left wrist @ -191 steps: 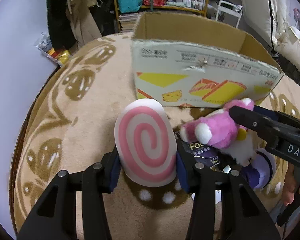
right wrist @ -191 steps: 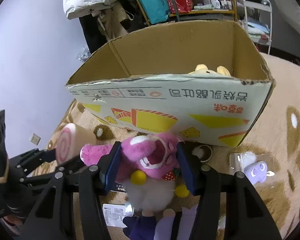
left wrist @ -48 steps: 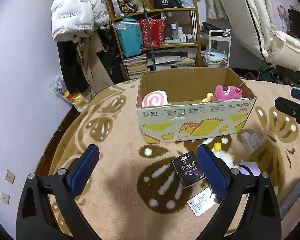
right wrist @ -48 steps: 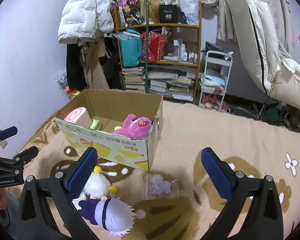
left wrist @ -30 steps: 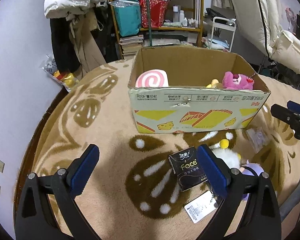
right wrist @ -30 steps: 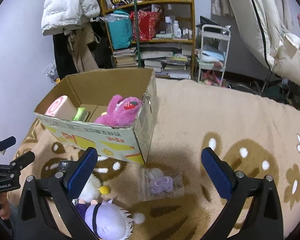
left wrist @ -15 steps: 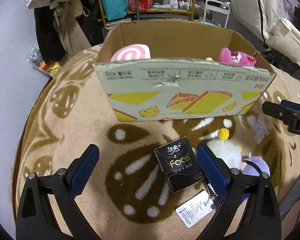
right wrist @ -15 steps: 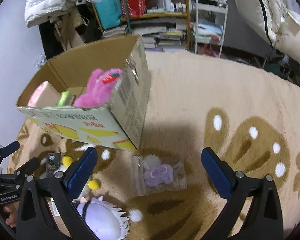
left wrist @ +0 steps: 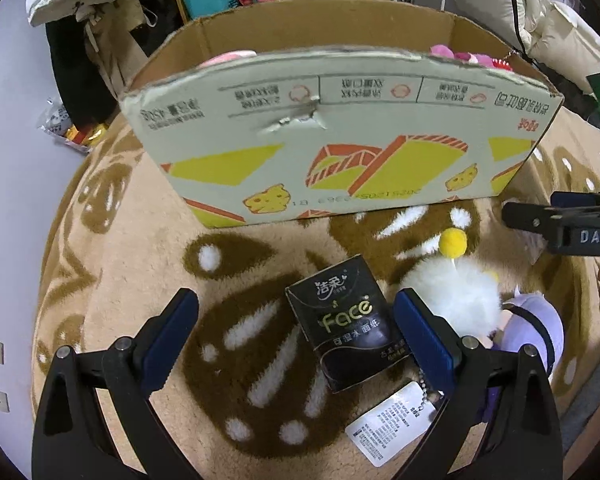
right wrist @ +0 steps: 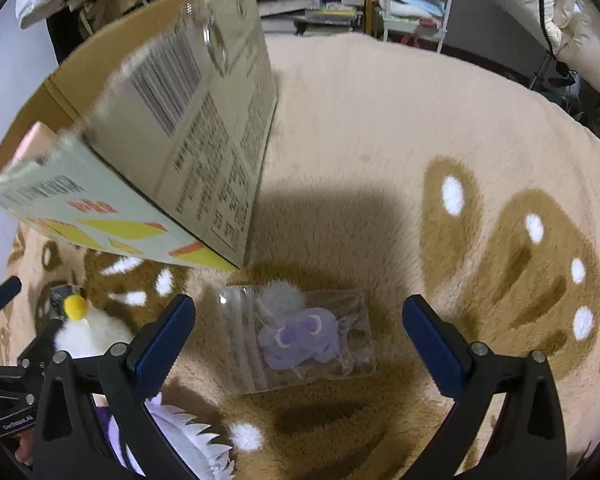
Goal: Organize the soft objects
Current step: 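Grasp the black Face pack with the left tool while the right tool grasps the bagged purple plush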
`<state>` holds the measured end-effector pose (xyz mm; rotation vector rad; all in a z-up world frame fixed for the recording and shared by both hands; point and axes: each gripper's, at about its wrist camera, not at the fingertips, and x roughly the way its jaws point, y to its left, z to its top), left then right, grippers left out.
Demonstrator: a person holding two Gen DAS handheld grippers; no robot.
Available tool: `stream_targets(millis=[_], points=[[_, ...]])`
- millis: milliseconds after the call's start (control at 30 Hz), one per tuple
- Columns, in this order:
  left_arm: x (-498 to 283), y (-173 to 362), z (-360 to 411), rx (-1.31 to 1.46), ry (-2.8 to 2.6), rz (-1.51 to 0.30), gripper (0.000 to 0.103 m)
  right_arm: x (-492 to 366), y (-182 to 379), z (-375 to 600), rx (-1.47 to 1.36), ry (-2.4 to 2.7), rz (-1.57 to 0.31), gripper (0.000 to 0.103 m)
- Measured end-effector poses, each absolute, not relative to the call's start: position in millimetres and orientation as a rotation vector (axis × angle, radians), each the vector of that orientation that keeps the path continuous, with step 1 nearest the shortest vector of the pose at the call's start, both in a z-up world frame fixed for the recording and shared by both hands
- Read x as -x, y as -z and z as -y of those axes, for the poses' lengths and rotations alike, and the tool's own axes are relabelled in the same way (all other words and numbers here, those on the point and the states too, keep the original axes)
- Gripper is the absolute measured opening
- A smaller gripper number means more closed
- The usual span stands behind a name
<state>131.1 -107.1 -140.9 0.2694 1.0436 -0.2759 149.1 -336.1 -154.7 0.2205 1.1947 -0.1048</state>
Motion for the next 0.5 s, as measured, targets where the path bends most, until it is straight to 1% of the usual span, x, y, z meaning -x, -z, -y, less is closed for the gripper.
stream_targets(millis=[133,500], points=[[-134,147,109,-0.278,0.284,-1.065,0.097,-155,162,336,-0.205,0.109,-1.226,0.103],[-139,153,103,-0.270,0.264,-1.089,0.097,-159,167,333,-0.200,0.107,-1.234,0.103]])
